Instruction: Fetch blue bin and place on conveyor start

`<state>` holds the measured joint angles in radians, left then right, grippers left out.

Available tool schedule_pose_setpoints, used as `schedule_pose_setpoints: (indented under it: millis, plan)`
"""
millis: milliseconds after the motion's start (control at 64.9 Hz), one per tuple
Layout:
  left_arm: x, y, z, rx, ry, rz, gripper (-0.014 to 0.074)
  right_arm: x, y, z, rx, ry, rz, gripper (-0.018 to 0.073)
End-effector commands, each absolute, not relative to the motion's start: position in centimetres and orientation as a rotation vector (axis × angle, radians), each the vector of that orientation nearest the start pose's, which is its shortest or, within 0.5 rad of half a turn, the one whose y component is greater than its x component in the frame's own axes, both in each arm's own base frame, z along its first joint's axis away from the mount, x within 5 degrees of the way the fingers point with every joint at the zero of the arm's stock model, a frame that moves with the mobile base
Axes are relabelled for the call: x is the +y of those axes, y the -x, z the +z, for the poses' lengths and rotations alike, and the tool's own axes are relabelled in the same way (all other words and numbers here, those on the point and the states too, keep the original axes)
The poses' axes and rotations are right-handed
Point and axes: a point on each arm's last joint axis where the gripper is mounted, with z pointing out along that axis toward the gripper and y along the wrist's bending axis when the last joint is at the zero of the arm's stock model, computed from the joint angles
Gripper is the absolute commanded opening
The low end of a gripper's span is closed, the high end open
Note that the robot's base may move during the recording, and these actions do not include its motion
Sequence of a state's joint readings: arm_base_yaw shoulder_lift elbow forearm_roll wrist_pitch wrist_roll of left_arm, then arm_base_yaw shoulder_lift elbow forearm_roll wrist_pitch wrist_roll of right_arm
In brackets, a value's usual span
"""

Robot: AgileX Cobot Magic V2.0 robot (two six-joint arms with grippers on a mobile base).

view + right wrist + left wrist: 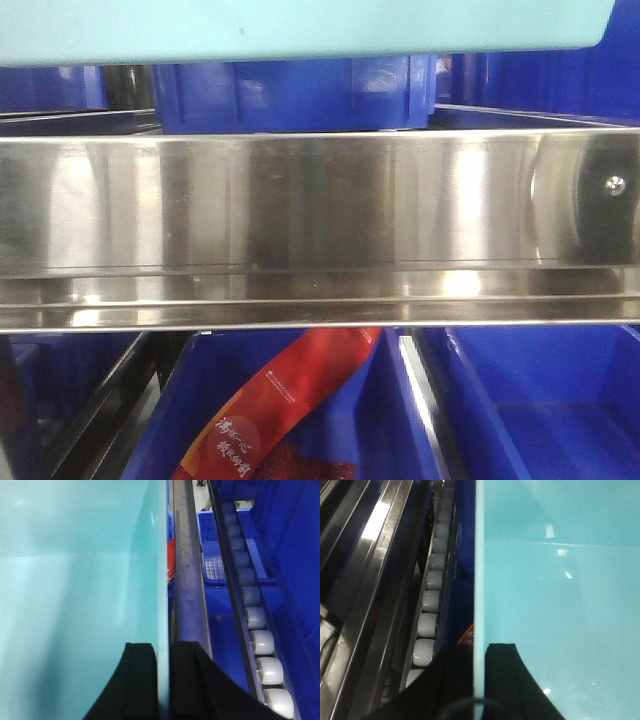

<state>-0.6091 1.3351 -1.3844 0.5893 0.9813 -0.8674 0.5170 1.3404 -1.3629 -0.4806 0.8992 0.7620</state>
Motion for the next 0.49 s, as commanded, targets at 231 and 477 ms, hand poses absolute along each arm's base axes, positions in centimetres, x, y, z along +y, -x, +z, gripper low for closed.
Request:
schedule_pose_setpoints:
  millis: [231, 477]
  plan:
    - [-12.55, -24.95, 41.63, 2.168, 0.107, -0.106, -0.0111, 11.4, -26.15, 40.87, 2.168, -0.085, 0.15, -0.0157]
    - [-12.12, -25.11, 41.86, 2.136, 0.084, -0.03, -0.0111, 11.4, -26.15, 40.87, 2.168, -0.085, 0.15, -0.0157]
